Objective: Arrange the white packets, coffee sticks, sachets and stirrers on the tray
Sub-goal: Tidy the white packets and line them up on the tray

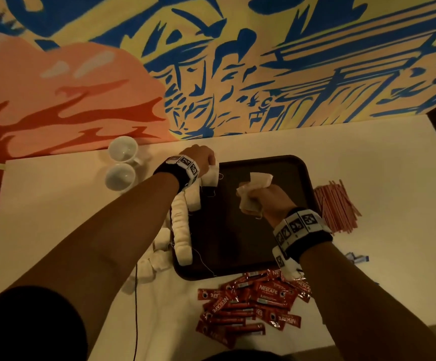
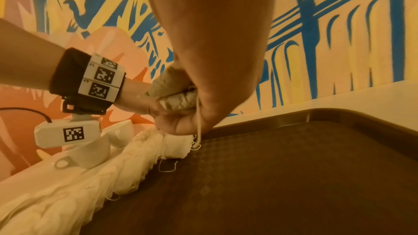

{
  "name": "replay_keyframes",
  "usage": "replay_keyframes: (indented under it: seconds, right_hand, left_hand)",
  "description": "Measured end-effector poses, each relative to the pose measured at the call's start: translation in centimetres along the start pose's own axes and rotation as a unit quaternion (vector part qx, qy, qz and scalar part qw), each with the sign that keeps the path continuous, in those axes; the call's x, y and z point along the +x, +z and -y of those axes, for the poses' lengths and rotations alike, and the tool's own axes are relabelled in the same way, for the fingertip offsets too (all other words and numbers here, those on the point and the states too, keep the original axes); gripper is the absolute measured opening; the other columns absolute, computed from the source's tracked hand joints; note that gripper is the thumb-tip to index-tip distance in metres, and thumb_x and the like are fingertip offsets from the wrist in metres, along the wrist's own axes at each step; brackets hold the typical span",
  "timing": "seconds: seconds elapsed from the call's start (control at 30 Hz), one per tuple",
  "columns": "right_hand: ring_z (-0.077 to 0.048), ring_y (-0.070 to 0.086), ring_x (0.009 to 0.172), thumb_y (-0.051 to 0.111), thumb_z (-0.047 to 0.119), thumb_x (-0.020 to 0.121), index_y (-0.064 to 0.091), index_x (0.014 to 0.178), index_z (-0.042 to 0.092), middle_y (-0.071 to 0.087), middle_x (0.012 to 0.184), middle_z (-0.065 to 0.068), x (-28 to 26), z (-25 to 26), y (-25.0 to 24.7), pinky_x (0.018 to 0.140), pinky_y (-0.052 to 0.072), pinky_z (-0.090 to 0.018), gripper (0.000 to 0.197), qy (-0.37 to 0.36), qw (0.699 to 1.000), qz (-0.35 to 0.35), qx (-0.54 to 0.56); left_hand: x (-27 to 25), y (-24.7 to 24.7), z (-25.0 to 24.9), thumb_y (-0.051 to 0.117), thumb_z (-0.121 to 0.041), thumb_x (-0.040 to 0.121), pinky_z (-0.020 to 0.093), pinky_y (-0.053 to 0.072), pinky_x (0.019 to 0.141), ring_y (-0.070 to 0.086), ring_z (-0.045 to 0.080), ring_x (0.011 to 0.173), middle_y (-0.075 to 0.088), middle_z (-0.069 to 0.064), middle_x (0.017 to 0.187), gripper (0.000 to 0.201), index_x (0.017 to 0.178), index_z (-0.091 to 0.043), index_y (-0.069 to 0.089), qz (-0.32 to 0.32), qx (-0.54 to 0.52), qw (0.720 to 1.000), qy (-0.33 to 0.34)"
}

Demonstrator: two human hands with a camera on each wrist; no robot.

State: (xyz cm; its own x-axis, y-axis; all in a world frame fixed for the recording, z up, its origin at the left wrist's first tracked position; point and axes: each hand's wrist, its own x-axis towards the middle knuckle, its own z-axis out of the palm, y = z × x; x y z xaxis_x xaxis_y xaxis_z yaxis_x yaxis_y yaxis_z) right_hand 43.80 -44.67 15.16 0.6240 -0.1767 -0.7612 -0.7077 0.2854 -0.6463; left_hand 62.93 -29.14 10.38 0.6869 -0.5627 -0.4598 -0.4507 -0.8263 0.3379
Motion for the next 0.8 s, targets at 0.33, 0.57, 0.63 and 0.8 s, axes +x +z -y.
replay_keyframes:
  seconds: [0.33,0.57,0.63,0.8]
  right_hand:
    - [-0.036,0.064,0.115,0.053,0.002,0.097,0.064,0.125,0.01,0.064,0.129,-0.018,5.7,1.6,3.9,0.099,0.055,-0.054,0.031,0.026,0.995,-0.024,-0.098]
    - [-0.04,0.053,0.131,0.054,0.007,0.099,0.058,0.134,-0.008,0.057,0.14,-0.027,6.6,2.9,5.6,0.109,0.046,-0.046,0.039,0.023,0.968,-0.012,-0.249]
    - [-0.04,0.051,0.133,0.052,0.008,0.1,0.057,0.135,-0.009,0.055,0.142,-0.028,6.6,3.2,5.7,0.11,0.044,-0.044,0.039,0.02,0.965,-0.003,-0.26]
    - [-0.043,0.047,0.135,0.048,0.006,0.102,0.054,0.136,-0.012,0.052,0.143,-0.031,6.7,3.6,5.6,0.112,0.041,-0.045,0.039,0.012,0.961,-0.007,-0.278]
  left_hand:
    - [-4.9,1.7,-0.7,0.06,-0.032,0.091,0.038,0.041,0.089,0.054,0.025,0.106,0.063,-0.001,0.106,0.013,0.101,-0.026,0.065,-0.125,0.045,0.991,-0.005]
    - [-6.3,4.3,-1.4,0.049,-0.037,0.099,0.041,0.034,0.1,0.048,0.027,0.115,0.066,0.004,0.109,0.028,0.104,-0.024,0.073,-0.042,0.16,0.986,0.024]
    - [-6.4,4.6,-1.5,0.051,-0.036,0.098,0.041,0.034,0.101,0.048,0.028,0.117,0.065,0.006,0.11,0.025,0.104,-0.025,0.073,-0.034,0.153,0.987,0.019]
    - [-6.4,4.8,-1.7,0.057,-0.032,0.096,0.041,0.035,0.101,0.048,0.03,0.119,0.067,0.009,0.109,0.018,0.1,-0.02,0.07,-0.044,0.133,0.99,0.008]
